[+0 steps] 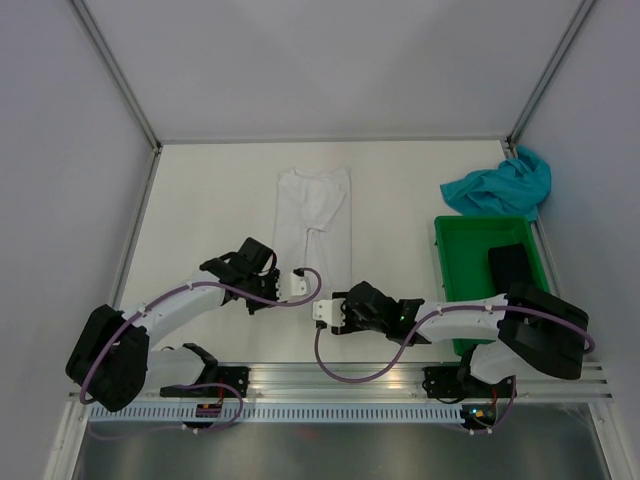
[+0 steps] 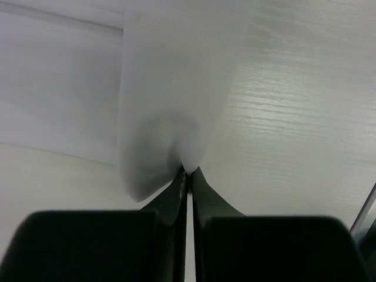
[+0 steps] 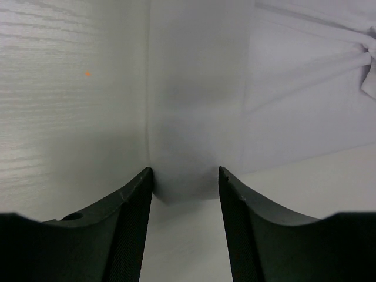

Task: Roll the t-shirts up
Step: Roll the tshirt

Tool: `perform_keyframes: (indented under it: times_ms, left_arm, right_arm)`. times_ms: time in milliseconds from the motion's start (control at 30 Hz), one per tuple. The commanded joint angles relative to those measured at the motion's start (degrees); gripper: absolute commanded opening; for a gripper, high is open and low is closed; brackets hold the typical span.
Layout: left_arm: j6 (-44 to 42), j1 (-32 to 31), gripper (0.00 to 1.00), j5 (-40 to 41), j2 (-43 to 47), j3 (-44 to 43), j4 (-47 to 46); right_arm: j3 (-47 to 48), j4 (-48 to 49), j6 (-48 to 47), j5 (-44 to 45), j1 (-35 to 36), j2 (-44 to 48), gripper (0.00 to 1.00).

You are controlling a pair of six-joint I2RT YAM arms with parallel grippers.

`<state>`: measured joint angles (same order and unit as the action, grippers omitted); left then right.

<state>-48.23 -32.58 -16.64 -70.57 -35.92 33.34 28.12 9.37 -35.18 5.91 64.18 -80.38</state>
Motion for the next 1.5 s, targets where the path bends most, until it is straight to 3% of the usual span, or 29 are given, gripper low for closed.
perform_keyframes:
  times_ms: [0,100,167,233,333,567,767,900,1100,1467]
  left_arm:
    - [1.82,0.15,0.02,-2.34,-0.1,-2.4,1.11]
    - [2.0,0.23,0.02,-3.3,-0.45,-2.66,1.81]
    - [1.91,0.5,0.02,-3.74,-0.45,-2.92,2.25]
    - [1.65,1.2,0.02,-4.45,-0.19,-3.27,3.65]
    - [0.07,1.55,0.02,-5.15,0.6,-3.45,6.64]
    - [-6.42,1.73,0.02,-8.84,3.59,-6.09,22.71]
    - [-11.88,2.96,0.02,-11.74,3.95,-6.88,32.21]
    - [-13.91,4.89,0.02,-13.24,2.2,-6.97,32.75]
    - [-16.37,9.54,0.02,-15.52,-3.08,-9.6,31.7]
    - [-18.21,11.48,0.02,-14.47,-6.95,-9.08,26.16]
  right_arm:
    - [2.2,-2.07,-2.44,2.09,0.24,-2.85,0.55]
    - [3.17,-3.82,-3.14,0.68,0.24,-3.73,0.53]
    - [3.52,-5.14,-2.97,0.07,0.15,-3.82,0.34]
    - [3.78,-6.72,-2.09,-1.24,0.24,-2.95,0.08]
    - [4.57,-10.06,0.28,-5.63,0.24,-0.14,0.0]
    - [7.3,-20.51,8.28,-19.76,0.15,6.37,0.0]
    - [11.78,-26.75,8.55,-26.55,-0.11,7.78,0.0]
    - [13.98,-28.61,10.65,-32.18,-1.42,5.94,0.0]
    - [14.77,-26.6,16.71,-43.51,-10.56,1.11,0.0]
    - [16.0,-20.0,25.77,-44.5,-18.03,-5.91,0.04]
